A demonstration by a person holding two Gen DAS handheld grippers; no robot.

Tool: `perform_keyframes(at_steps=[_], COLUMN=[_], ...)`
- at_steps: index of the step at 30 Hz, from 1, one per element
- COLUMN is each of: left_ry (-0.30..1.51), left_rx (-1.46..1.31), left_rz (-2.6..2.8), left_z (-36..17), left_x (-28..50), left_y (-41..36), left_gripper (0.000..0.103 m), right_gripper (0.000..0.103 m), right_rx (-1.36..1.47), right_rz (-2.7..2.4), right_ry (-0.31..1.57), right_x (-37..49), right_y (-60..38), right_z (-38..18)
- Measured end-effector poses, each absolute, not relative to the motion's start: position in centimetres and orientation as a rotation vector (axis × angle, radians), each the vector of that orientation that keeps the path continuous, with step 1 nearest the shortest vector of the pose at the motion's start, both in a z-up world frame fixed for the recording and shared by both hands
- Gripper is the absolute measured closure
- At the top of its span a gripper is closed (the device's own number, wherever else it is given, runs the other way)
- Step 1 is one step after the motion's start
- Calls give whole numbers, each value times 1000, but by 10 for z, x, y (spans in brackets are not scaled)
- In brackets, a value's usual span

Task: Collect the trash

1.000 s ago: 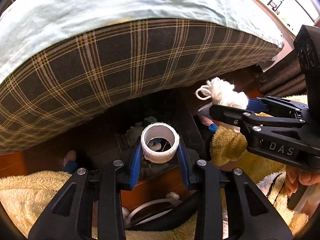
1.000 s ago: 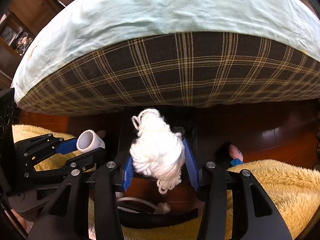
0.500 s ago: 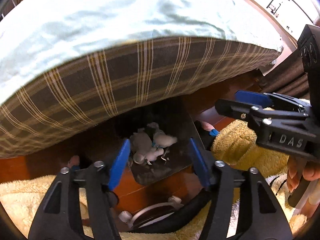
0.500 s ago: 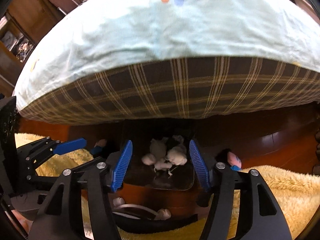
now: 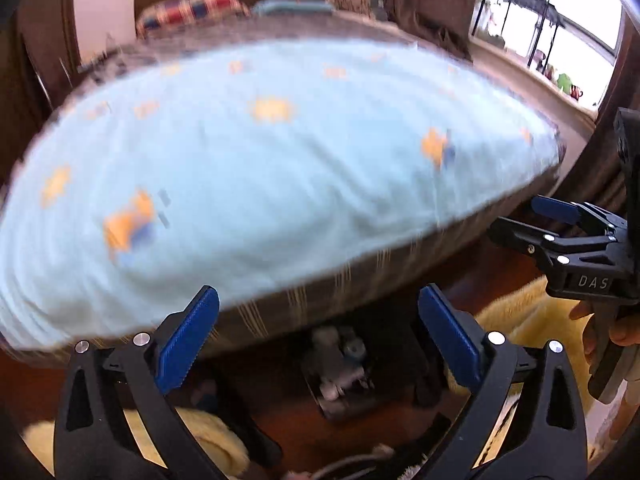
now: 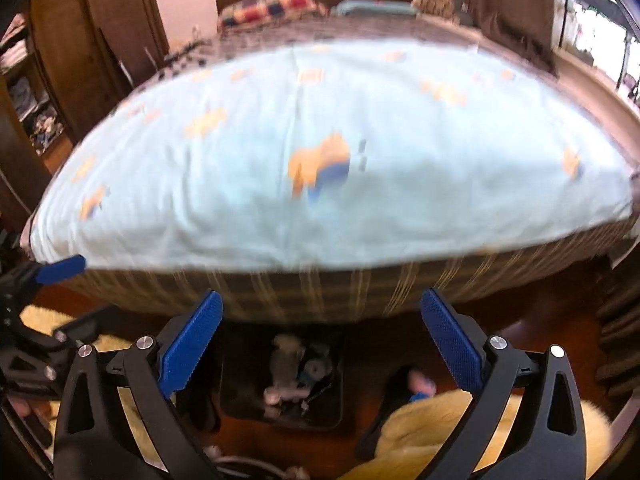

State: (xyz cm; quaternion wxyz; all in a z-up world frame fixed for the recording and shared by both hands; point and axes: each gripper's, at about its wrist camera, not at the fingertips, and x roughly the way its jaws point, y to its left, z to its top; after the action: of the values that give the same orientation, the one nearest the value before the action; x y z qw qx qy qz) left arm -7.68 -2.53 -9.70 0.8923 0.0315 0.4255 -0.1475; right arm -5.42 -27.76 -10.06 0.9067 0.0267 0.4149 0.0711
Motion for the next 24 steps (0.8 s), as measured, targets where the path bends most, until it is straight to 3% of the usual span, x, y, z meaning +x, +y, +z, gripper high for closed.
perform_keyframes(at_steps=[10,24], left_ry=[598,424], left_rx=[47,-2], left_rz=[-255,-212], left_z=[16,77], left_x=[-85,-93], left_y=[-18,-5], left_gripper=[8,8], right_gripper=[3,3], right_rx=[33,47], right_rz=[56,27], right_ry=[582,388], right_x=[-74,-88], right_y=[-289,-292], right_z=[2,63])
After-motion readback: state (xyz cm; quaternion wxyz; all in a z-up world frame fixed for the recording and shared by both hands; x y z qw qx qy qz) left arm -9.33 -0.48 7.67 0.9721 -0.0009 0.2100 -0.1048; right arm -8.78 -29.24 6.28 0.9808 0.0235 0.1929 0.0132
